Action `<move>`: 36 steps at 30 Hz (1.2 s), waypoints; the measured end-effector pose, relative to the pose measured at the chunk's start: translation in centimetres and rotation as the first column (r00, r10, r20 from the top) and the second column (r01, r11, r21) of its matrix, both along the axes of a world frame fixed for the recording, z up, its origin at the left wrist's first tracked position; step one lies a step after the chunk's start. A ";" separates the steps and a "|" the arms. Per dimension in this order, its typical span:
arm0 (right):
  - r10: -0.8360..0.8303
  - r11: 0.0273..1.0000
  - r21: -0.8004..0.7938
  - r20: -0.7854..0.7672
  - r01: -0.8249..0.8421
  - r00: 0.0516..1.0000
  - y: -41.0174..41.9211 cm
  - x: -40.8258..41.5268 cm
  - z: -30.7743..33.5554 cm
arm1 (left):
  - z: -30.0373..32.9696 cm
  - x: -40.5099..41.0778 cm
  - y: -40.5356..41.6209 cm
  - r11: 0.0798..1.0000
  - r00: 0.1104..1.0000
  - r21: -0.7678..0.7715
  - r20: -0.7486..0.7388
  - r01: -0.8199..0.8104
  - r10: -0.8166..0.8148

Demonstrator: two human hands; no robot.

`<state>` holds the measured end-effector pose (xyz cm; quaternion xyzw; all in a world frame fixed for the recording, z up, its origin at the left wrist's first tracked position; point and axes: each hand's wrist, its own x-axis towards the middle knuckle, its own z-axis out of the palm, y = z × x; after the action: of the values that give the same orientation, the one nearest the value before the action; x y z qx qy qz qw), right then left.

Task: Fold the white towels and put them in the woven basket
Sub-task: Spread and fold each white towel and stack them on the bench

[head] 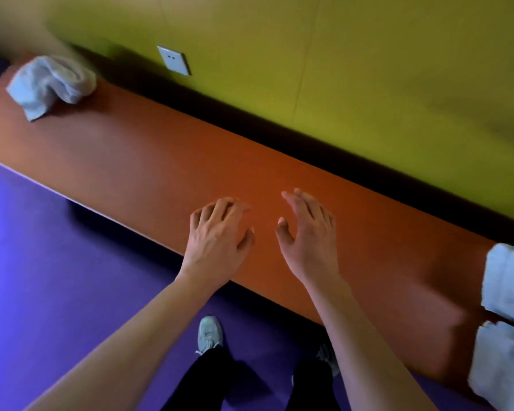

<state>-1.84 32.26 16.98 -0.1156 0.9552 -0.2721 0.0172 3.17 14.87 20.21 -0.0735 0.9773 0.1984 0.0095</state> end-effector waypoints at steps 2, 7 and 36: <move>0.018 1.000 -0.019 0.034 -0.018 0.999 -4.4 0.0 1.4 | 1.1 0.4 -4.0 1.000 1.000 -0.003 0.003 -0.026 0.026; 0.115 0.993 -0.047 0.058 -0.113 0.992 -13.6 -1.2 4.4 | 3.4 0.5 -12.6 0.993 0.993 -0.007 -0.020 -0.115 0.115; 0.477 0.878 -0.037 0.125 -0.477 0.870 -57.0 -24.0 -4.2 | -5.3 -14.6 -53.4 0.912 0.911 -0.057 0.056 -0.405 0.408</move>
<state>-25.81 -24.78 12.75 -0.3296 0.8933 -0.2686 0.1458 -11.43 -38.51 14.89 -0.2820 0.9439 0.1719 -0.0008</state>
